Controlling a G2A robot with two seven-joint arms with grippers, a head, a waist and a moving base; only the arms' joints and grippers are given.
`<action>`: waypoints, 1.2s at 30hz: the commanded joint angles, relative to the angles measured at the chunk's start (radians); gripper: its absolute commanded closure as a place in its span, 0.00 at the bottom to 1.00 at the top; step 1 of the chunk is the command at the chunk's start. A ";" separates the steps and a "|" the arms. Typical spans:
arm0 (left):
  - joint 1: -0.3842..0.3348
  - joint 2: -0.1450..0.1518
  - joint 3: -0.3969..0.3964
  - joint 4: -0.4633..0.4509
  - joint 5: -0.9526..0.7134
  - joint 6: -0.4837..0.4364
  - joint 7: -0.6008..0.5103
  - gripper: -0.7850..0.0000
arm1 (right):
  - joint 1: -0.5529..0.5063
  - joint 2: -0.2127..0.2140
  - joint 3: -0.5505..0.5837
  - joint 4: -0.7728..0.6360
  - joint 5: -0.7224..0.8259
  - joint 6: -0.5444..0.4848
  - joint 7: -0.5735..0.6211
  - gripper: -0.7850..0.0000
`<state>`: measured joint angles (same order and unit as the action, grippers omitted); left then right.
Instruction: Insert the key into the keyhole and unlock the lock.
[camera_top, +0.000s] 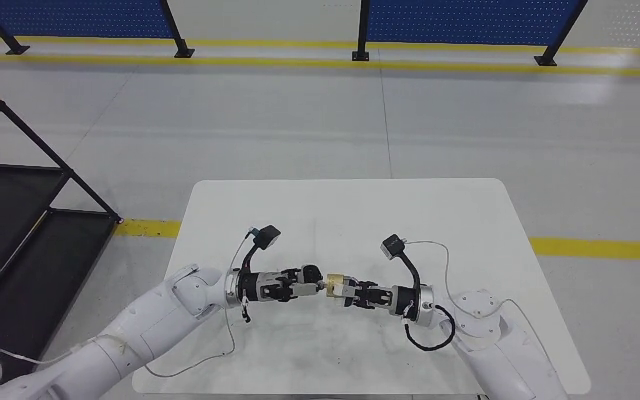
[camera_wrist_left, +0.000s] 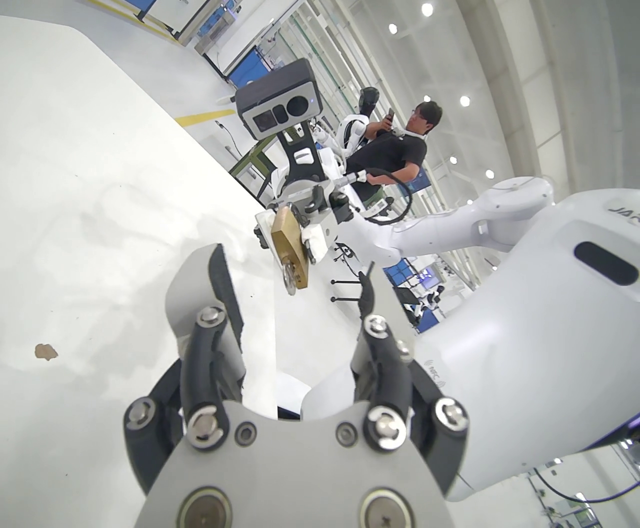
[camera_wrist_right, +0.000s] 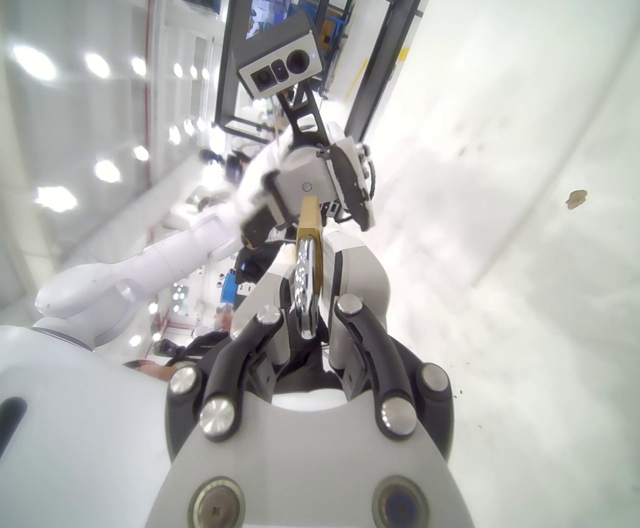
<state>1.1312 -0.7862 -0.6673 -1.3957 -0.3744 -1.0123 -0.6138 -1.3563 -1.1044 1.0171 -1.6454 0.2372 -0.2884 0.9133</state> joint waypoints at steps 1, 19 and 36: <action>-0.003 -0.005 0.001 0.011 -0.004 0.001 -0.009 0.71 | 0.000 0.000 0.000 0.000 0.000 0.000 0.000 1.00; -0.002 -0.023 -0.023 0.011 -0.030 0.018 -0.082 0.86 | 0.000 0.000 0.000 0.000 0.000 0.000 0.000 1.00; 0.011 -0.035 -0.067 -0.011 0.040 0.050 -0.078 1.00 | 0.000 0.000 0.000 0.000 0.000 0.000 0.000 1.00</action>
<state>1.1387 -0.8206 -0.7301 -1.4052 -0.3489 -0.9600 -0.7029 -1.3563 -1.1044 1.0171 -1.6454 0.2372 -0.2884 0.9133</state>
